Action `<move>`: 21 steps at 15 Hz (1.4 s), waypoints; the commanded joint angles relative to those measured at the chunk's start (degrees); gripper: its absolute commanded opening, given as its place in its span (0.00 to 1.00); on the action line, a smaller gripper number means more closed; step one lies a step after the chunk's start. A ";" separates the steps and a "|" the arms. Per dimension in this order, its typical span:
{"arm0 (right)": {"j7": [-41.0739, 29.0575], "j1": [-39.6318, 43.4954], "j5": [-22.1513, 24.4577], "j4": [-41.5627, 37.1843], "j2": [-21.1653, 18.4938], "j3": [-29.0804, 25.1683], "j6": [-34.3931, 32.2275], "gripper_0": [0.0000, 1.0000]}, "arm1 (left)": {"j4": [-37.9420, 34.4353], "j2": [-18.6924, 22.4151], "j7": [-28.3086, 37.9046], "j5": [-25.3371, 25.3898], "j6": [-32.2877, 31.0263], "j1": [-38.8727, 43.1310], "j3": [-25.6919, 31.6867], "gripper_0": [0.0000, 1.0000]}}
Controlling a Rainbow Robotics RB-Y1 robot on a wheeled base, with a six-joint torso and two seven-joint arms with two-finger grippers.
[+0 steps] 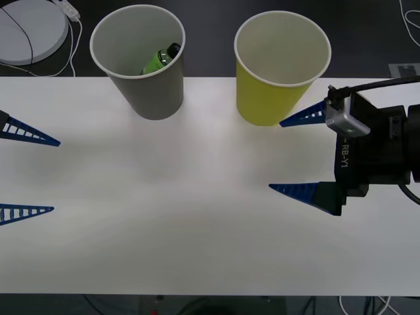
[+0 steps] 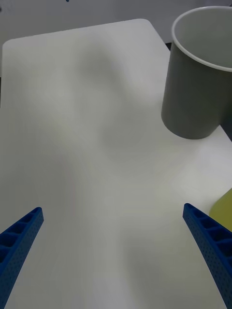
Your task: Put the can into the green bin and the plastic bottle into the gray bin
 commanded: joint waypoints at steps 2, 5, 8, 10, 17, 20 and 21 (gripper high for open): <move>8.96 4.55 -5.43 1.74 -1.82 -2.66 0.50 1.00 | 0.00 0.00 0.00 0.00 0.00 0.00 0.00 1.00; 14.58 7.71 -7.54 1.83 -2.96 -4.33 1.12 1.00 | 0.00 0.00 0.00 0.00 0.00 0.00 0.00 1.00; 19.06 10.97 -9.12 2.00 -4.10 -5.74 2.08 1.00 | 0.00 0.00 0.00 0.00 0.00 0.00 0.00 1.00; 20.12 12.55 -9.64 2.00 -4.28 -6.53 2.00 1.00 | 0.00 0.00 0.00 0.00 0.00 0.00 0.00 1.00; 21.35 16.24 -11.05 3.06 -5.69 -7.23 2.26 1.00 | 0.00 0.00 0.00 0.00 0.00 0.00 0.00 1.00; 22.76 16.85 -11.93 3.76 -6.13 -7.50 2.26 1.00 | 0.00 0.00 0.00 0.00 0.00 0.00 0.00 1.00; 23.37 17.12 -12.72 4.20 -6.30 -7.85 2.17 1.00 | 0.00 0.00 0.00 0.00 0.00 0.00 0.00 1.00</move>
